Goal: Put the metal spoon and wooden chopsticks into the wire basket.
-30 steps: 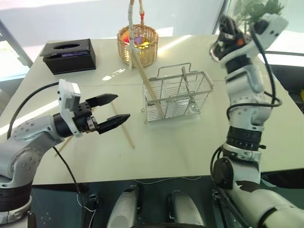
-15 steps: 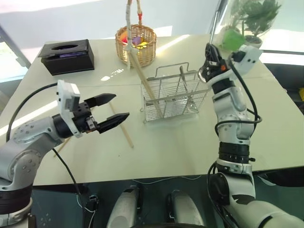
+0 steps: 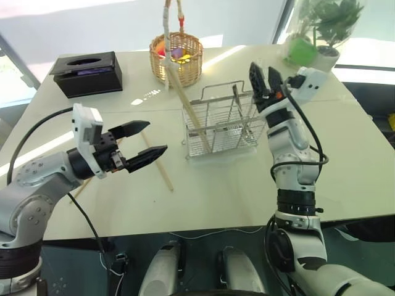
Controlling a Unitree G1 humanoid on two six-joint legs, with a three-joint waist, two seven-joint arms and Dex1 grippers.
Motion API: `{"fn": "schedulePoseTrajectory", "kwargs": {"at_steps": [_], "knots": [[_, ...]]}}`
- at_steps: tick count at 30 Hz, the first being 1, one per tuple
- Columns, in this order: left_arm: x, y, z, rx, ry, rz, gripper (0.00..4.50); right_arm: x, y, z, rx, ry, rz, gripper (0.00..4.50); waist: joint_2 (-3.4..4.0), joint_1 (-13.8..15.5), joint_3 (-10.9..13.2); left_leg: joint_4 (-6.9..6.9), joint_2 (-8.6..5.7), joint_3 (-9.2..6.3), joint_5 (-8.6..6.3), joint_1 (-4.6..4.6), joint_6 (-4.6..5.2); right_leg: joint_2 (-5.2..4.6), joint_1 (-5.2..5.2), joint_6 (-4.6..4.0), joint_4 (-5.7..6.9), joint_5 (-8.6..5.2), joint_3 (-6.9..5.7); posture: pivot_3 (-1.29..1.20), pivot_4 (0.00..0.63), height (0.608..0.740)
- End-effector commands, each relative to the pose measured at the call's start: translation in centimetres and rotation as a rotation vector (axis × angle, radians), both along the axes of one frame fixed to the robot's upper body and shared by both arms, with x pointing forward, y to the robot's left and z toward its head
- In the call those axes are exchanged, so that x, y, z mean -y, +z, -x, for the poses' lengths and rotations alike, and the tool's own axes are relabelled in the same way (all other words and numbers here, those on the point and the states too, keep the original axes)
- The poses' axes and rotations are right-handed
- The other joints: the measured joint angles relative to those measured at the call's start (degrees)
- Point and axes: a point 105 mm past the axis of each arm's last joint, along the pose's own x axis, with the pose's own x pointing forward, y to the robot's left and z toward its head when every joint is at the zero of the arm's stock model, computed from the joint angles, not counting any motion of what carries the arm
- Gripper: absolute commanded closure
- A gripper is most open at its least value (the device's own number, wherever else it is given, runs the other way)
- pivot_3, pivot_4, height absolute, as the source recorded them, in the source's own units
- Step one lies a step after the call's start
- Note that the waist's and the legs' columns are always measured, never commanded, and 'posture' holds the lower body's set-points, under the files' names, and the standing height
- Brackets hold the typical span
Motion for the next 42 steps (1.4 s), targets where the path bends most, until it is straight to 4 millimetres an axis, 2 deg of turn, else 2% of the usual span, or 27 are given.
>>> {"fn": "schedulePoseTrajectory", "kwargs": {"at_steps": [1,7,14,17,21,25,27,30,35,42], "knots": [[0.1,1.2,0.4,0.064,-0.004,0.006,0.0,-0.1,1.5,0.7,0.066,-0.001,0.0,0.03,0.0,0.0,0.0,0.0,0.0,0.0,0.0,0.0,0.0,0.0,0.0,0.0,0.0,0.0,0.0,0.0,0.15,0.74],[-0.1,1.1,0.4,0.063,0.007,0.006,0.0,0.5,2.5,1.0,0.089,-0.018,0.023,0.03,0.0,0.0,0.0,0.0,0.0,0.0,0.0,0.0,0.0,0.0,-0.01,0.0,0.0,0.0,0.01,0.0,0.15,0.74],[-1.7,0.2,-1.0,0.073,0.146,0.021,0.0,2.2,5.8,2.4,0.138,-0.036,0.106,0.03,0.0,0.1,0.0,0.0,0.0,0.01,0.0,-0.02,0.0,-0.02,-0.04,-0.01,0.0,0.0,0.02,0.0,0.15,0.74],[-3.4,-0.8,-3.0,0.059,0.334,0.022,0.0,2.7,6.8,3.6,0.122,-0.007,0.206,0.03,0.0,0.3,0.0,0.0,0.0,0.01,0.0,-0.03,0.0,-0.03,-0.05,-0.01,-0.01,0.0,0.02,0.0,0.15,0.74],[-5.8,-2.1,-5.4,0.013,0.594,0.064,0.0,2.1,6.7,5.8,0.029,0.173,0.39,0.03,-0.13,0.4,0.0,0.01,0.0,0.04,-0.01,-0.08,0.03,-0.08,-0.06,0.0,-0.02,-0.01,0.02,0.0,0.15,0.74],[-8.1,-4.7,-7.2,-0.006,0.899,-0.036,0.0,1.2,6.6,10.0,-0.052,0.467,0.592,0.03,-0.19,0.4,0.0,0.06,0.01,0.05,-0.03,-0.15,0.07,-0.09,-0.05,0.01,-0.06,-0.01,0.01,0.0,0.15,0.74],[-7.9,-6.0,-7.6,-0.045,0.961,-0.063,0.0,1.1,6.8,11.8,-0.11,0.579,0.679,0.03,-0.24,0.4,0.0,0.09,0.01,0.09,-0.06,-0.16,0.12,-0.11,-0.02,0.02,-0.11,0.0,0.01,0.0,0.15,0.74],[-7.1,-7.2,-8.0,-0.138,0.999,-0.04,0.0,1.2,6.9,13.0,-0.171,0.648,0.755,0.03,-0.39,0.5,0.0,0.13,0.01,0.12,-0.11,-0.23,0.2,-0.16,-0.03,0.03,-0.21,0.0,0.01,0.0,0.15,0.74],[-3.7,-7.0,-8.7,-0.2,0.887,0.039,0.0,1.3,6.3,13.0,-0.209,0.654,0.808,0.03,-0.65,0.7,0.0,0.18,0.02,0.11,-0.13,-0.34,0.2,-0.16,-0.08,0.04,-0.29,0.01,-0.01,0.0,0.15,0.74],[-0.8,-7.1,-9.7,-0.344,0.941,0.151,0.0,1.4,4.3,13.5,-0.279,0.695,0.849,0.03,-0.65,1.8,0.0,0.39,0.02,0.11,-0.27,-0.91,0.46,-0.12,-0.25,0.33,-0.72,0.17,-0.1,0.0,0.15,0.74]]}}
